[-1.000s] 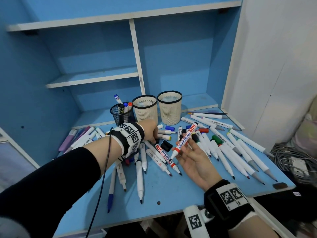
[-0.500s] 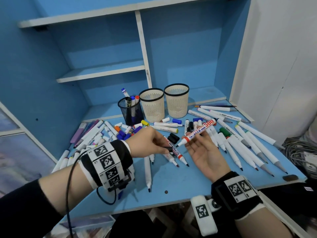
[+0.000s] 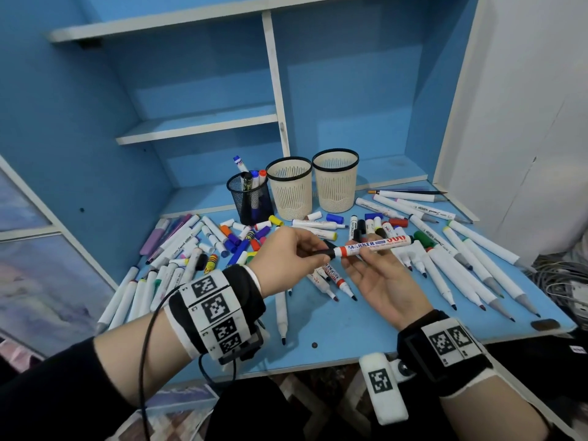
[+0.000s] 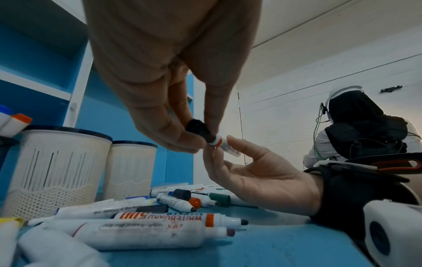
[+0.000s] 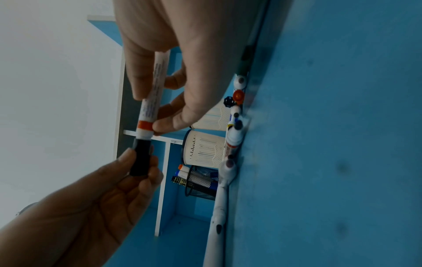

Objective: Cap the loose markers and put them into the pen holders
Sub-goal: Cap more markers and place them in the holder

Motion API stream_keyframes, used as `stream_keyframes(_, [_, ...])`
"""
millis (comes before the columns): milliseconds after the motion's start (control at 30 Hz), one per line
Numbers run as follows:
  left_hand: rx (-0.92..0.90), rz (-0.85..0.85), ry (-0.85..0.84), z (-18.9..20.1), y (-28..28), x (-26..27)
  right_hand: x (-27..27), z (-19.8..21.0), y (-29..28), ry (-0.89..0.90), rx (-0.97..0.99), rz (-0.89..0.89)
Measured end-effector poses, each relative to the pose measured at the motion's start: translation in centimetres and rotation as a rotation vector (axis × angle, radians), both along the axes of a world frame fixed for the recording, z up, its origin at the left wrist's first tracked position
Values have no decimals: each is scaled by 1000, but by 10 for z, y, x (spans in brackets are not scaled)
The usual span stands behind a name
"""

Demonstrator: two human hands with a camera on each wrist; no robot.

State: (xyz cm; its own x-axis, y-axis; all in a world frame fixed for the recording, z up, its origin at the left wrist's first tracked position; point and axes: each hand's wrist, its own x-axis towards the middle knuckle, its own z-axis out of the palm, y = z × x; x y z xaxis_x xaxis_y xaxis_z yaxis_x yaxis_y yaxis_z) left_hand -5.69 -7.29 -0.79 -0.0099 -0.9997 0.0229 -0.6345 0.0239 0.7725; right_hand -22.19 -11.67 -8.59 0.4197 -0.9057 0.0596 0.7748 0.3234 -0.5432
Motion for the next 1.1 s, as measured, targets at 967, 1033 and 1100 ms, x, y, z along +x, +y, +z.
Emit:
stream_keyframes(967, [84, 249, 253, 8, 28, -28, 2, 1, 11, 93, -310, -128])
stream_keyframes(1033, [5, 206, 182, 9, 36, -26, -1, 8, 16, 127, -333, -164])
stream_keyframes(1100, [-74, 153, 145, 13, 43, -22, -3, 18, 25, 184, -386, -199])
